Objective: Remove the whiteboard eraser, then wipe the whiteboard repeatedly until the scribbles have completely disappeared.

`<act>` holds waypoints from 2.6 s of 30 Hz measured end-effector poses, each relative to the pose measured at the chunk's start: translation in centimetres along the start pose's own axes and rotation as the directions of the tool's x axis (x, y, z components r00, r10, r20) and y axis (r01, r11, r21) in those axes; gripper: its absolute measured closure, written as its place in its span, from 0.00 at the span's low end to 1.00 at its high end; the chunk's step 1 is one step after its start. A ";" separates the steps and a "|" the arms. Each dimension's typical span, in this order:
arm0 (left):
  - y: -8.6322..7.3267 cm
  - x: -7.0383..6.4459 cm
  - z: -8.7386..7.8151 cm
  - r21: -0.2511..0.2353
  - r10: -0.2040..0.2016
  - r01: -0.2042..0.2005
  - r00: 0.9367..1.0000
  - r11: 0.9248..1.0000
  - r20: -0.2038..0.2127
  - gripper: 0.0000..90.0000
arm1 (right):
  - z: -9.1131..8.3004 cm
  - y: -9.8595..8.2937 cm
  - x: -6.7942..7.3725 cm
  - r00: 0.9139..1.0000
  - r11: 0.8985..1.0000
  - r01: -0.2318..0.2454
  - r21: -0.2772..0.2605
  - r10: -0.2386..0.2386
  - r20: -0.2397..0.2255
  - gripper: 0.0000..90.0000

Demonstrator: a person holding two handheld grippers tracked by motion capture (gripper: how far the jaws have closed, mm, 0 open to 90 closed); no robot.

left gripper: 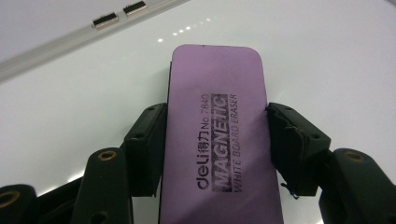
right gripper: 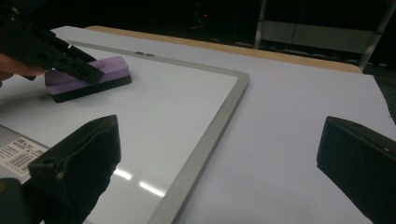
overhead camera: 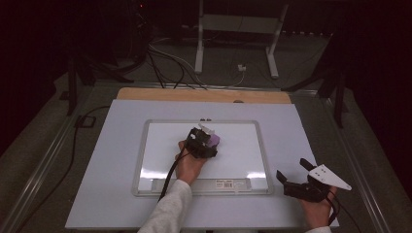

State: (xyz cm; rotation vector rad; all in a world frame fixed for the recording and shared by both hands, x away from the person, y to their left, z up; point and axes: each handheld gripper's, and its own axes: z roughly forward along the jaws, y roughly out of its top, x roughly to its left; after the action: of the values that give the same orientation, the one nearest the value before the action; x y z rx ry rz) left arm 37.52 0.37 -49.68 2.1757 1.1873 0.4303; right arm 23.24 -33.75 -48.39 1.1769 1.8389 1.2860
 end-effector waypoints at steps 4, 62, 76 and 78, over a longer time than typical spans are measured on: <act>-0.1 1.2 -0.2 0.009 -0.008 0.009 0.999 1.000 -0.038 0.47 | -0.1 0.0 -0.1 1.000 1.000 -0.003 -0.002 0.003 0.002 0.00; -0.6 3.4 -0.9 0.021 -0.065 0.068 0.992 0.997 -0.112 0.47 | 0.0 -0.1 -0.3 1.000 1.000 -0.012 0.004 0.012 0.005 0.00; -1.4 4.5 -1.5 0.013 -0.091 0.094 0.988 0.996 -0.125 0.47 | -0.1 -0.1 -0.4 1.000 1.000 -0.013 0.002 0.013 0.009 0.00; -1.5 4.7 -1.6 0.012 -0.097 0.100 0.988 0.995 -0.121 0.47 | -0.1 -0.1 -0.4 1.000 1.000 -0.014 0.001 0.014 0.008 0.00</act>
State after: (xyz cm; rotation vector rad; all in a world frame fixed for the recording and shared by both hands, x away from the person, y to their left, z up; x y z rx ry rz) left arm 38.26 5.53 -49.52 2.1206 1.3629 0.5165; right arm 23.30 -34.12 -48.45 1.1959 1.8294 1.2866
